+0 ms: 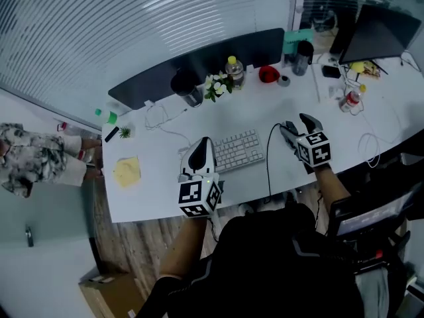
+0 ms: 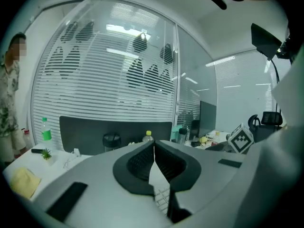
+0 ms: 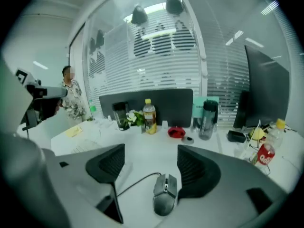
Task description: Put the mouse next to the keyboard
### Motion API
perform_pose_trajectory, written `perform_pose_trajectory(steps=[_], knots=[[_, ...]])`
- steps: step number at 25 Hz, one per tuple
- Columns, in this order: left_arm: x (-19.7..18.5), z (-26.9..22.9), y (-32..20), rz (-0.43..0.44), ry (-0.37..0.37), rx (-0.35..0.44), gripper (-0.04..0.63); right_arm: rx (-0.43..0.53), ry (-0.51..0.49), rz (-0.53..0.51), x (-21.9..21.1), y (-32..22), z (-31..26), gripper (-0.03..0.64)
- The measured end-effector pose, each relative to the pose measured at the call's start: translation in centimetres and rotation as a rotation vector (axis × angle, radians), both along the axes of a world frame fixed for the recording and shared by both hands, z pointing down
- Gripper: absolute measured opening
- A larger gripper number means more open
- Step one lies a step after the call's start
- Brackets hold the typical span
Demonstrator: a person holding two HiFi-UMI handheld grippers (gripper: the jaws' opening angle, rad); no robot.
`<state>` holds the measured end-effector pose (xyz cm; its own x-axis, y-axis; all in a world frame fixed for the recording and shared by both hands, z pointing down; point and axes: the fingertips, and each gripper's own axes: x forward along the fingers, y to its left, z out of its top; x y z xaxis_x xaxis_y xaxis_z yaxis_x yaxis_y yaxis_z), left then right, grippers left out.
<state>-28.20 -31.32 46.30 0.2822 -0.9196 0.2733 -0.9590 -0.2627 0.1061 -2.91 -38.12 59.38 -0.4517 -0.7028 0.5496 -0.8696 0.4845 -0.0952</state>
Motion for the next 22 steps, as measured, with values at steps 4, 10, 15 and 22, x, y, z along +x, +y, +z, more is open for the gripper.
perform_pose_trajectory(steps=[4, 10, 15, 22], knots=[[-0.1, -3.1, -0.4, 0.057, 0.047, 0.039, 0.029, 0.091, -0.075, -0.019, -1.5, 1.1, -7.5, 0.327], [0.9, -6.7, 0.2, 0.151, 0.076, 0.095, 0.029, 0.229, -0.115, -0.031, -2.4, 4.4, -15.9, 0.291], [1.5, -8.3, 0.9, 0.186, 0.081, 0.105, 0.029, 0.321, -0.153, -0.009, -2.1, 7.2, -21.3, 0.225], [3.1, -10.9, 2.2, 0.175, 0.106, 0.131, 0.029, 0.366, -0.241, -0.035, -1.7, 9.4, -26.0, 0.114]])
